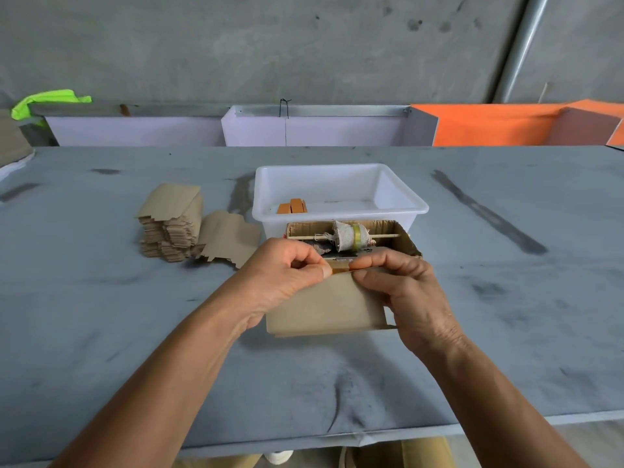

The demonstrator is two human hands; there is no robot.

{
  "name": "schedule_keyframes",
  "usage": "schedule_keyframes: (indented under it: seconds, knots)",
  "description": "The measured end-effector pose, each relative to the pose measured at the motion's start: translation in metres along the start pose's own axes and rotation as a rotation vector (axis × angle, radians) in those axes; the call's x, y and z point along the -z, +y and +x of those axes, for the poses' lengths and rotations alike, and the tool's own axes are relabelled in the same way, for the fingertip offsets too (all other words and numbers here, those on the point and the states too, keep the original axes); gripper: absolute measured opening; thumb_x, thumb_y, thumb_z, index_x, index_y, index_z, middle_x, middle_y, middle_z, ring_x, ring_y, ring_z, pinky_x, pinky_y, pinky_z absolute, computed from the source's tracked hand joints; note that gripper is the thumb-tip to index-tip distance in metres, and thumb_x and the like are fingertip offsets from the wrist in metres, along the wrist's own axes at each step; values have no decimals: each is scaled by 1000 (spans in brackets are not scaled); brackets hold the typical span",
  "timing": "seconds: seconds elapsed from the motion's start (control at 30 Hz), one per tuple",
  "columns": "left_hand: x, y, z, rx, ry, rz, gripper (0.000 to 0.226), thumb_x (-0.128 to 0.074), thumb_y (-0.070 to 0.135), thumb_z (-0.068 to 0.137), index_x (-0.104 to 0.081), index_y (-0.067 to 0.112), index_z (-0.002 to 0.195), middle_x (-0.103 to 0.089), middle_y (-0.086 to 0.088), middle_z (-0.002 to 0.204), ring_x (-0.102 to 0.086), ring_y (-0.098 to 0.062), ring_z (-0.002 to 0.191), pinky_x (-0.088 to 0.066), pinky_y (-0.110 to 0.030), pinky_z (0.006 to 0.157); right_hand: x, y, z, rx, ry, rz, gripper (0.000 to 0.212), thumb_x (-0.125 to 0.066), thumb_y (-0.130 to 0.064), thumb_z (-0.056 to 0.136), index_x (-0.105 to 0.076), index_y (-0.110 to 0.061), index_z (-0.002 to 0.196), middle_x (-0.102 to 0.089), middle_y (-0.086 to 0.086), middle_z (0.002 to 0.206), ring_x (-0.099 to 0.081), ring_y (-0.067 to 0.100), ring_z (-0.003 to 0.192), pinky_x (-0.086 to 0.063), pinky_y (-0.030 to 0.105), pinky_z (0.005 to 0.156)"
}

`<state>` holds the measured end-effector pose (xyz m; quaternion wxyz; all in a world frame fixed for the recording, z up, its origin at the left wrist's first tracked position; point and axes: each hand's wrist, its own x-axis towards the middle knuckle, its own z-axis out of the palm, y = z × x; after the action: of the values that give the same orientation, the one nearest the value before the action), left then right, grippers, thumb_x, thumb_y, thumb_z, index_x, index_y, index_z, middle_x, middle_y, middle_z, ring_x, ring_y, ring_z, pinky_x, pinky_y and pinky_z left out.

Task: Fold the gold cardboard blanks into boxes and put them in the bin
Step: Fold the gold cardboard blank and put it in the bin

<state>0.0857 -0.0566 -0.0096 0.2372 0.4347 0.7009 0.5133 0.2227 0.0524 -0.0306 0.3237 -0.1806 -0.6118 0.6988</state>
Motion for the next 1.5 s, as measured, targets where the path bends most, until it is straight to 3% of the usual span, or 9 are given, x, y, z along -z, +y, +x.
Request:
schedule_keyframes:
  seconds: [0.23, 0.4, 0.6, 0.73, 0.83, 0.93, 1.03, 1.23, 1.5]
  knots:
    - [5, -1, -1, -6, -18, 15, 17, -68, 7, 81, -68, 16, 67, -54, 15, 54, -45, 3, 54, -38, -6, 56, 2, -3, 1, -131, -49, -31, 32, -55, 4, 81, -76, -18, 69, -70, 1, 72, -59, 12, 67, -46, 21, 55]
    - [4, -1, -1, -43, 29, 123, 25, -69, 5, 79, -66, 21, 61, -58, 16, 52, -48, 6, 51, -39, -7, 54, -1, -14, 5, -82, -100, -170, 7, -70, -10, 70, -73, -15, 68, -68, 4, 70, -57, 11, 62, -46, 22, 55]
    - [4, 2, -3, -102, 57, 234, 23, -68, 6, 79, -67, 22, 63, -60, 18, 53, -49, 5, 50, -40, -8, 53, -7, -20, 12, -41, -185, -448, 12, -73, -6, 78, -72, -13, 68, -66, 7, 69, -54, 13, 66, -43, 22, 62]
    - [4, 1, -8, -92, 43, 225, 24, -68, 3, 79, -67, 21, 64, -59, 19, 52, -50, 4, 50, -41, -7, 54, -1, -25, 12, -85, -248, -461, 22, -72, -1, 78, -72, -18, 65, -65, 0, 63, -51, 8, 60, -40, 14, 53]
    - [4, -3, -12, -23, 11, 152, 17, -67, 4, 82, -71, 17, 72, -60, 14, 56, -49, 5, 53, -39, -7, 54, 2, -24, 10, -111, -253, -437, 26, -70, 3, 78, -72, -18, 63, -65, -5, 58, -50, 5, 55, -40, 14, 49]
    - [7, -7, -14, 96, -14, 8, 17, -64, 3, 84, -74, 16, 80, -60, -1, 69, -49, -5, 63, -38, -12, 59, 2, -23, 9, -129, -247, -410, 23, -69, 5, 78, -72, -14, 67, -64, -7, 55, -49, 1, 49, -39, 13, 46]
    - [12, -8, -13, 176, -10, -57, 18, -65, 4, 83, -75, 18, 79, -59, 4, 63, -47, -3, 60, -36, -12, 56, 0, -22, 11, -126, -241, -421, 25, -69, 5, 78, -72, -16, 65, -65, -6, 56, -49, 1, 50, -39, 13, 46]
    - [24, -10, -16, 8, -8, -151, 24, -71, -5, 76, -74, 18, 79, -70, -3, 74, -60, -5, 63, -48, -14, 57, 7, -25, 14, -158, -177, -443, 21, -68, 4, 79, -73, -13, 69, -65, -1, 62, -49, 3, 49, -38, 15, 45]
    - [19, -14, -16, 5, 107, -325, 34, -65, -10, 77, -76, 20, 63, -60, 4, 55, -51, -4, 51, -40, -12, 49, 9, -26, 15, -219, -167, -362, 9, -67, 4, 78, -70, -3, 72, -61, 1, 57, -48, 4, 44, -36, 14, 41]
